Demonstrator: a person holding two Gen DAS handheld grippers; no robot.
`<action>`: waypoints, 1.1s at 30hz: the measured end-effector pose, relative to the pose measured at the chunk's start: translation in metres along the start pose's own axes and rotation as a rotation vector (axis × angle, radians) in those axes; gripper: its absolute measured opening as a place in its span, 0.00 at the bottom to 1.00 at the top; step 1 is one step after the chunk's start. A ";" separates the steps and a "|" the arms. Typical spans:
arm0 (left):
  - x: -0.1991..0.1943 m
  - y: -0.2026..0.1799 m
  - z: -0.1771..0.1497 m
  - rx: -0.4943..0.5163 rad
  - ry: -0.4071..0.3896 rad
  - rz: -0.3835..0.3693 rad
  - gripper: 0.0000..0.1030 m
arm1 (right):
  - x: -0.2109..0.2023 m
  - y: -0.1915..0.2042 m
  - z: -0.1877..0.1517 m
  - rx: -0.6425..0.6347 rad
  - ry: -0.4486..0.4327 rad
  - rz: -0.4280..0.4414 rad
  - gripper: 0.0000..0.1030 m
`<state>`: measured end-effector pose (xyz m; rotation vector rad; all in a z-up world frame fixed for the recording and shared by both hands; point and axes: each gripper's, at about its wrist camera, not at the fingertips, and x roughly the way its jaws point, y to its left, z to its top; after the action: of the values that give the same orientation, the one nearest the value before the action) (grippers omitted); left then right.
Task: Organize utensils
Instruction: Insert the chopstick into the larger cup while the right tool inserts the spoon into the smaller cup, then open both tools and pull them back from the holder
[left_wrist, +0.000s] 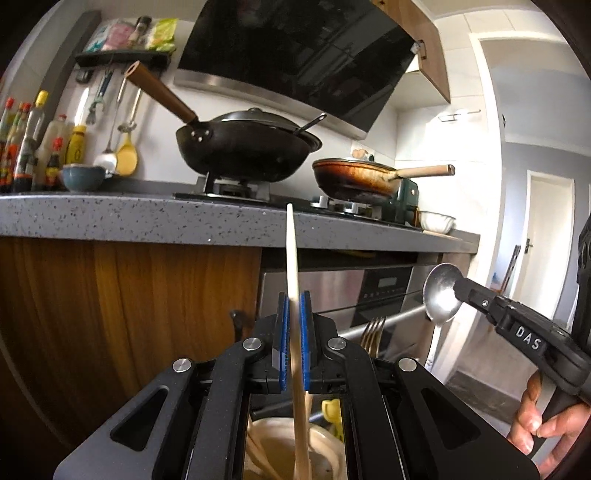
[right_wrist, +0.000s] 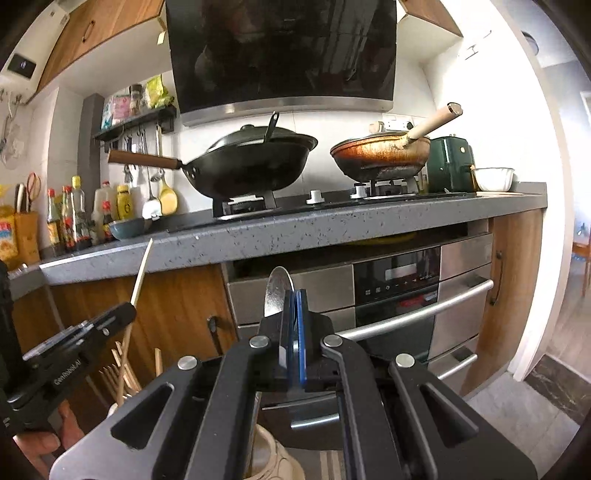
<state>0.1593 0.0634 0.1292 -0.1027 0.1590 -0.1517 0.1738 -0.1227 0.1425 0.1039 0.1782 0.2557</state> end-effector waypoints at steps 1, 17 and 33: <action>0.000 -0.002 -0.003 0.013 -0.008 -0.003 0.06 | 0.003 0.001 -0.004 -0.007 0.006 -0.002 0.01; -0.016 -0.010 -0.049 0.105 0.131 -0.079 0.06 | 0.009 0.006 -0.048 -0.042 0.115 0.093 0.01; -0.001 -0.003 -0.061 0.089 0.244 -0.082 0.06 | 0.015 -0.007 -0.055 0.015 0.168 0.073 0.02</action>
<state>0.1478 0.0546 0.0694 -0.0017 0.3909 -0.2530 0.1791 -0.1209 0.0854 0.1040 0.3443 0.3356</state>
